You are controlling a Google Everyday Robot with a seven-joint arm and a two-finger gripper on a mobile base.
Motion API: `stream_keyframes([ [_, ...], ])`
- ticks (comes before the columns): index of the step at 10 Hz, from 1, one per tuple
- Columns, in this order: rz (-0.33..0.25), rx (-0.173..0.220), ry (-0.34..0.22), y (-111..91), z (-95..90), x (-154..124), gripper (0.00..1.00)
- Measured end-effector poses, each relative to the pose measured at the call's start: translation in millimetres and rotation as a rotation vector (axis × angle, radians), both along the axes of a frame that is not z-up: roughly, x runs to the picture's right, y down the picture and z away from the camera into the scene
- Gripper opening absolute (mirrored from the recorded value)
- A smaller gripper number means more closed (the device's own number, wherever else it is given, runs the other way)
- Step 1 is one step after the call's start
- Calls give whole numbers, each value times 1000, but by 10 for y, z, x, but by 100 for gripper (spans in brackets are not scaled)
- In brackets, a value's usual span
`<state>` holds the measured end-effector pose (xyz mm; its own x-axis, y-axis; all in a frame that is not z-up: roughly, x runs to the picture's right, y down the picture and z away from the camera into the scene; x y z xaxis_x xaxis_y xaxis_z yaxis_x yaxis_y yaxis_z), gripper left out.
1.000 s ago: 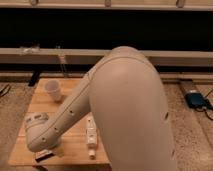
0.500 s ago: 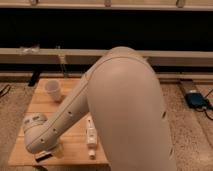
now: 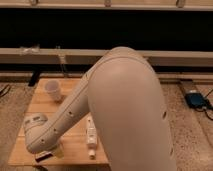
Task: Place the eraser in the ceramic cup
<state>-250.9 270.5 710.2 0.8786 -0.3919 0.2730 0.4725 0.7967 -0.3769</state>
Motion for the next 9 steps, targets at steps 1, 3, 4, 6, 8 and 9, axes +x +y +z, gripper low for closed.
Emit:
stream_keyframes([
  [1,-27,14,-15,15,-14,-124,80],
  [3,-72,29,-37,36,-6,-291,80],
  [4,-91,32,-49,40,16,-377,80],
  [6,-118,25,-66,73,69,-507,80],
  [8,-130,-3,-75,129,206,-562,80],
  [9,-133,-17,-82,160,253,-588,80],
])
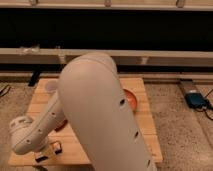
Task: Place the eraser in the ceramic cup
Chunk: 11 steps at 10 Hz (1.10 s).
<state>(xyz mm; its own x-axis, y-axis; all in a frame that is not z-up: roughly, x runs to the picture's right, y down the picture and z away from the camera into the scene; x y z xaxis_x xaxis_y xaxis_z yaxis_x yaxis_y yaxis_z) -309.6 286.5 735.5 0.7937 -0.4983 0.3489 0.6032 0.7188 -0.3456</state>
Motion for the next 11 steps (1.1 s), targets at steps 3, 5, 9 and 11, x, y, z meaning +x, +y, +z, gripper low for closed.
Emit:
stream_keyframes([
  [3,-10,-45,-4,96,104,-47,74],
  [5,-11,-60,-7,140,119,-57,54],
  [9,-14,-61,-10,192,73,14,14],
  [11,-13,-51,-16,183,6,54,0],
])
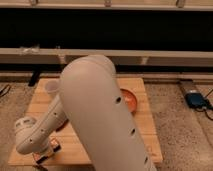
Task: Place the eraser in the ceramic cup
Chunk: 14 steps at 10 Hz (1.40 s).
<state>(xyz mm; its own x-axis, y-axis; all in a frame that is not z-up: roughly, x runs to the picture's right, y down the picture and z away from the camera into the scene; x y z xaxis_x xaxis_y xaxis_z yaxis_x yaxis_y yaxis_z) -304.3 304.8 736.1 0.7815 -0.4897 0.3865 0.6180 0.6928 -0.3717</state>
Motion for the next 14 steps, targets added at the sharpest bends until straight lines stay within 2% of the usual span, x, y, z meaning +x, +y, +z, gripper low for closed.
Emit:
stream_keyframes([
  [3,19,44,-25,-217,-272,75,0],
  [6,87,81,-80,-575,-530,179,0],
  [7,117,96,-116,-759,-592,230,0],
  [10,168,120,-205,-1269,-578,406,0],
  [11,183,118,-250,-1512,-524,454,0],
  [14,205,118,-340,-2051,-417,490,0],
])
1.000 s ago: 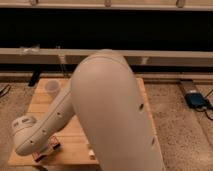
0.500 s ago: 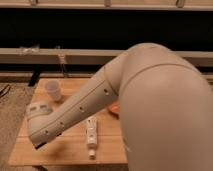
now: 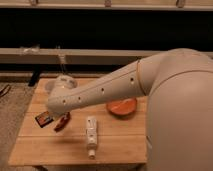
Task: Place the eraser in the ceramic cup
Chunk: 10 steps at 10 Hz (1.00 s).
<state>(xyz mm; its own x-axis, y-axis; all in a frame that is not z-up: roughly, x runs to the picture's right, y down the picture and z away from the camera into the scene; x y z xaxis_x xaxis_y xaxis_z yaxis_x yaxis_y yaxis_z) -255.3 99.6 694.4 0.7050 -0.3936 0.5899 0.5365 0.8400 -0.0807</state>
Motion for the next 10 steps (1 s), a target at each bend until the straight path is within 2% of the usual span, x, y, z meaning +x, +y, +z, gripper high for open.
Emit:
stream_keyframes([
  [1,1,13,-29,-171,-20,-29,0],
  [3,7,26,-83,-391,-73,-134,0],
  [7,29,42,-153,-702,-189,-347,0],
  [10,42,38,-176,-767,-209,-386,0],
])
